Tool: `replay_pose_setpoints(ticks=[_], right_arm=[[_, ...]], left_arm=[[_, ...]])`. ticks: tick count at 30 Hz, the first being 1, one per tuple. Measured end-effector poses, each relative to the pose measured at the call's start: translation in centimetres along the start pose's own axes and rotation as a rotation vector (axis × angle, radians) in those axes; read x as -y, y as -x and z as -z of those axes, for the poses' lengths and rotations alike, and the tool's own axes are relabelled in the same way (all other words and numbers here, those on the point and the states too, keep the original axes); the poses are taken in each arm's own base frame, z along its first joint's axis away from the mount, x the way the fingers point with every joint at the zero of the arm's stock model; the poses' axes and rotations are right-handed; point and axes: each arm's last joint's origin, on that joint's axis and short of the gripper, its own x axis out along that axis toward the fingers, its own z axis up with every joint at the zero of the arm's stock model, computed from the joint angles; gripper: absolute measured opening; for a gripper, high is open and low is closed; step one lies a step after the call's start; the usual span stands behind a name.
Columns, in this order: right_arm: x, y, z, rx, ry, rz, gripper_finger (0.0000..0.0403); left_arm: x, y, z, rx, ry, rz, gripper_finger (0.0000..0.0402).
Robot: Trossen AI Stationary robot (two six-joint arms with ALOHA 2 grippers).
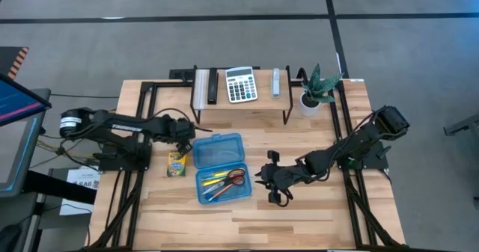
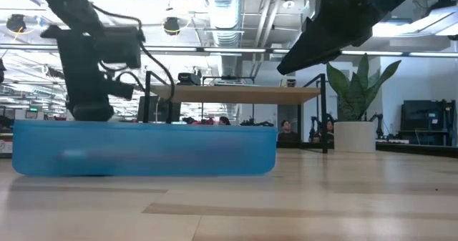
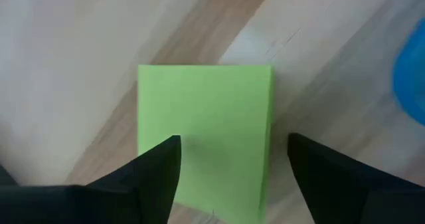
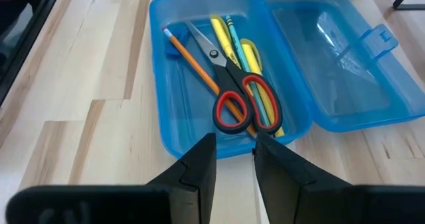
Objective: Pack school essentials
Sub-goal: Put the green sticky note into the blue supply box
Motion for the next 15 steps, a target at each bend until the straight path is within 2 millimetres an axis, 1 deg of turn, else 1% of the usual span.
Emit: replay_pose_setpoints(ticks=[4,6,8,11,15], right_arm=[[0.0,0.0,0.0,0.0,0.0,0.0,0.0123],[0.0,0.0,0.0,-0.001,0.0,0.0,0.0123],[0.0,0.0,0.0,-0.002,0.001,0.001,0.0123],[0.0,0.0,0.0,-0.003,0.001,0.001,0.0123],[0.0,0.0,0.0,-0.003,0.001,0.0,0.0123]], left_arm=[[-0.4,-1.2,-0.5,-0.087,0.004,0.01,0.0263],[-0.7,-1.5,-0.6,-0.11,-0.001,0.034,0.0262],[-0.8,-1.6,-0.7,-0.116,-0.006,0.055,0.0251],[-1.0,-1.6,-0.8,-0.112,0.009,0.079,0.021],[-1.1,-1.6,-0.8,-0.116,0.015,0.114,0.0125]])
